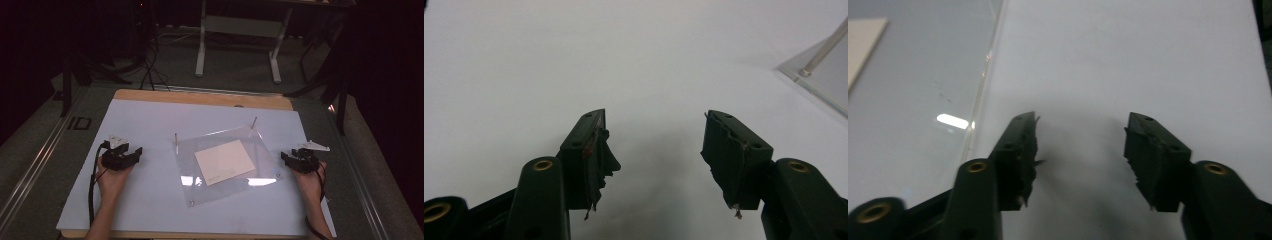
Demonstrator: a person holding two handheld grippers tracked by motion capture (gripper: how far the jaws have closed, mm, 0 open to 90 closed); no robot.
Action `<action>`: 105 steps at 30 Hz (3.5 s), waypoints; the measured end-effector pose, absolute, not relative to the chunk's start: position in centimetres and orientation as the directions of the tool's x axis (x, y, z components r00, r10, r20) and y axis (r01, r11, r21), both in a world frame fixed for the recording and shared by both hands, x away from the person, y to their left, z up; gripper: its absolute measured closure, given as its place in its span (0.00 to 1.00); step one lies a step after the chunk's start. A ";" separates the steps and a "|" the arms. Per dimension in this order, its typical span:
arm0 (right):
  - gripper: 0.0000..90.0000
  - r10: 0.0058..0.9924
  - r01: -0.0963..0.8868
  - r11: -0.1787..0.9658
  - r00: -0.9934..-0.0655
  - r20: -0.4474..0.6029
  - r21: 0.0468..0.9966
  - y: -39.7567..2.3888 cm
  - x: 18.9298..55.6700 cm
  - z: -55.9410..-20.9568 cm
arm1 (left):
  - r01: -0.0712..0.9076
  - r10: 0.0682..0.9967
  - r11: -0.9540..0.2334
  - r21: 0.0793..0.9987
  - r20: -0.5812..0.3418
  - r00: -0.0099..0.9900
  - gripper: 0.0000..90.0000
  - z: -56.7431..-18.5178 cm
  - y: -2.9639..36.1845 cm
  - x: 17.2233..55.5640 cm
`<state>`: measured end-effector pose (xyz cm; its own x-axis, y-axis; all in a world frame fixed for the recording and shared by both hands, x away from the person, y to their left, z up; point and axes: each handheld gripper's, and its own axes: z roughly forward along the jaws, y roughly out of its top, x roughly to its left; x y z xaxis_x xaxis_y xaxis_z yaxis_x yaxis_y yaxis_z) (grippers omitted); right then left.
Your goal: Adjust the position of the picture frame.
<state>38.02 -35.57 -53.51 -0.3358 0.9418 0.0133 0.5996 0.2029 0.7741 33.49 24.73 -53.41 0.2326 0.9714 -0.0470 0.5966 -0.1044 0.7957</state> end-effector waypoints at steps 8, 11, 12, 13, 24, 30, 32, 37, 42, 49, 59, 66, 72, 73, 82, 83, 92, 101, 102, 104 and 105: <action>0.55 0.931 0.567 0.233 -0.364 -0.013 0.790 -35.4 37.6 -53.4 | 0.596 0.965 -0.145 0.790 -0.021 0.263 0.48 -53.5 24.2 33.4; 0.57 0.917 0.546 0.284 -0.394 -0.058 0.788 -35.0 37.5 -53.5 | 0.594 0.959 -0.157 0.789 -0.022 0.284 0.48 -53.6 23.7 33.5; 0.58 0.916 0.544 0.292 -0.397 -0.066 0.786 -34.8 37.5 -53.5 | 0.594 0.957 -0.157 0.789 -0.027 0.290 0.49 -53.6 23.6 33.5; 0.60 0.913 0.539 0.300 -0.400 -0.074 0.787 -34.8 37.5 -53.5 | 0.592 0.954 -0.156 0.791 -0.035 0.298 0.49 -53.5 23.5 33.5; 0.71 0.896 0.518 0.273 -0.444 -0.018 0.811 -34.1 37.9 -52.1 | 0.561 0.930 -0.192 0.805 -0.033 0.365 0.52 -52.1 22.2 33.1; 0.73 0.853 0.489 0.351 -0.519 -0.056 0.799 -32.5 39.4 -51.4 | 0.547 0.919 -0.197 0.814 -0.041 0.391 0.52 -51.6 21.9 33.3; 0.73 0.844 0.481 0.366 -0.532 -0.067 0.797 -31.7 40.1 -51.1 | 0.541 0.918 -0.210 0.814 -0.027 0.396 0.53 -51.5 21.7 33.4; 0.69 0.840 0.470 0.374 -0.537 -0.078 0.800 -30.8 41.5 -50.1 | 0.534 0.909 -0.219 0.817 -0.027 0.415 0.52 -51.1 21.3 33.9; 0.66 0.837 0.461 0.375 -0.541 -0.080 0.804 -30.3 42.5 -49.5 | 0.537 0.901 -0.238 0.810 -0.023 0.434 0.51 -51.4 20.7 34.5; 0.66 0.835 0.456 0.354 -0.547 -0.056 0.817 -29.3 44.8 -49.2 | 0.521 0.885 -0.255 0.815 -0.021 0.465 0.51 -51.4 19.5 35.2; 0.70 0.832 0.467 0.309 -0.554 0.002 0.829 -28.6 46.6 -50.3 | 0.503 0.866 -0.269 0.821 -0.023 0.499 0.53 -51.6 18.0 36.0; 0.74 0.834 0.470 0.313 -0.552 -0.002 0.825 -27.6 47.8 -50.7 | 0.501 0.855 -0.287 0.817 -0.018 0.518 0.59 -52.2 16.7 36.7; 0.81 0.840 0.479 0.308 -0.542 0.001 0.822 -26.7 48.8 -51.0 | 0.513 0.851 -0.252 0.821 -0.065 0.522 0.64 -52.8 16.1 37.3; 0.81 0.840 0.479 0.308 -0.542 0.001 0.822 -26.7 48.8 -51.0 | 0.515 0.850 -0.245 0.822 -0.074 0.521 0.64 -52.8 16.0 37.4; 0.83 0.843 0.503 0.321 -0.538 0.000 0.803 -25.2 50.3 -51.6 | 0.508 0.845 -0.250 0.824 -0.071 0.531 0.81 -53.4 15.0 37.8; 0.83 0.843 0.503 0.321 -0.538 0.000 0.803 -25.2 50.3 -51.6 | 0.510 0.844 -0.250 0.823 -0.073 0.531 0.81 -53.5 14.9 37.9; 0.89 0.848 0.534 0.328 -0.529 0.005 0.779 -24.8 51.2 -52.4 | 0.519 0.857 -0.209 0.829 -0.101 0.506 0.81 -53.9 14.4 38.7; 0.93 0.848 0.545 0.352 -0.530 -0.013 0.761 -24.9 51.1 -53.0 | 0.530 0.868 -0.211 0.821 -0.092 0.488 0.87 -53.9 13.8 39.1; 0.93 0.847 0.545 0.351 -0.531 -0.010 0.761 -24.9 51.2 -53.0 | 0.532 0.869 -0.213 0.820 -0.090 0.487 0.89 -53.9 13.8 39.1; 0.94 0.848 0.545 0.347 -0.530 -0.007 0.763 -25.0 51.1 -53.1 | 0.539 0.876 -0.207 0.817 -0.091 0.473 0.92 -54.0 13.8 39.2; 0.94 0.848 0.545 0.347 -0.530 -0.007 0.763 -25.0 51.1 -53.1 | 0.539 0.876 -0.207 0.817 -0.091 0.473 0.93 -54.0 13.8 39.2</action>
